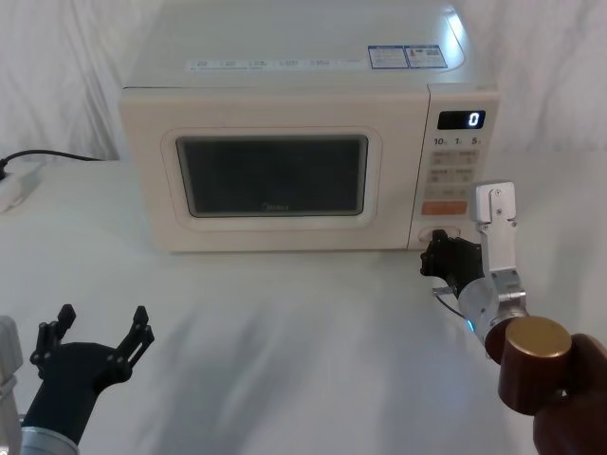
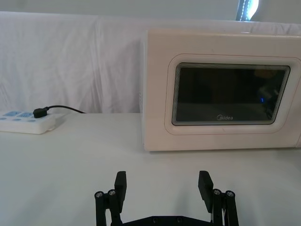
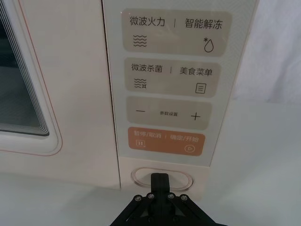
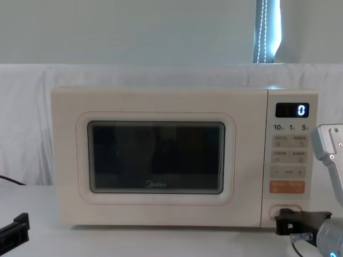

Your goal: Press the button to open the microwave door with one hand; close the microwave door with the other hand.

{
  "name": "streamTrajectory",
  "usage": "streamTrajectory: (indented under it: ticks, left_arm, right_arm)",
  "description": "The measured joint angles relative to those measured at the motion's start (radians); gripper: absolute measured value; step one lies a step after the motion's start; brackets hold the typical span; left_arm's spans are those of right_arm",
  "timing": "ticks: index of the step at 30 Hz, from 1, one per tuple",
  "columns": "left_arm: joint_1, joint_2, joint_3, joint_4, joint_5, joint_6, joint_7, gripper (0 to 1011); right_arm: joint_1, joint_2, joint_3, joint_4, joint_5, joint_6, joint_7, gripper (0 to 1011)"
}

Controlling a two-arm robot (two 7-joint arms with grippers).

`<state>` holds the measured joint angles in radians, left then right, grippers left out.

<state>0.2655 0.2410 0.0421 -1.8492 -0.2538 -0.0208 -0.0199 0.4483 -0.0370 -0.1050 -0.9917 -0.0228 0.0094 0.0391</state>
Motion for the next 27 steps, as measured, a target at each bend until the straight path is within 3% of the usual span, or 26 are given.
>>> streamTrajectory:
  ticks: [27]
  left_arm:
    - [0.0, 0.0, 0.0, 0.0, 0.0, 0.0, 0.0, 1001]
  right_arm:
    - [0.037, -0.006, 0.007, 0.058, -0.007, -0.011, -0.01, 0]
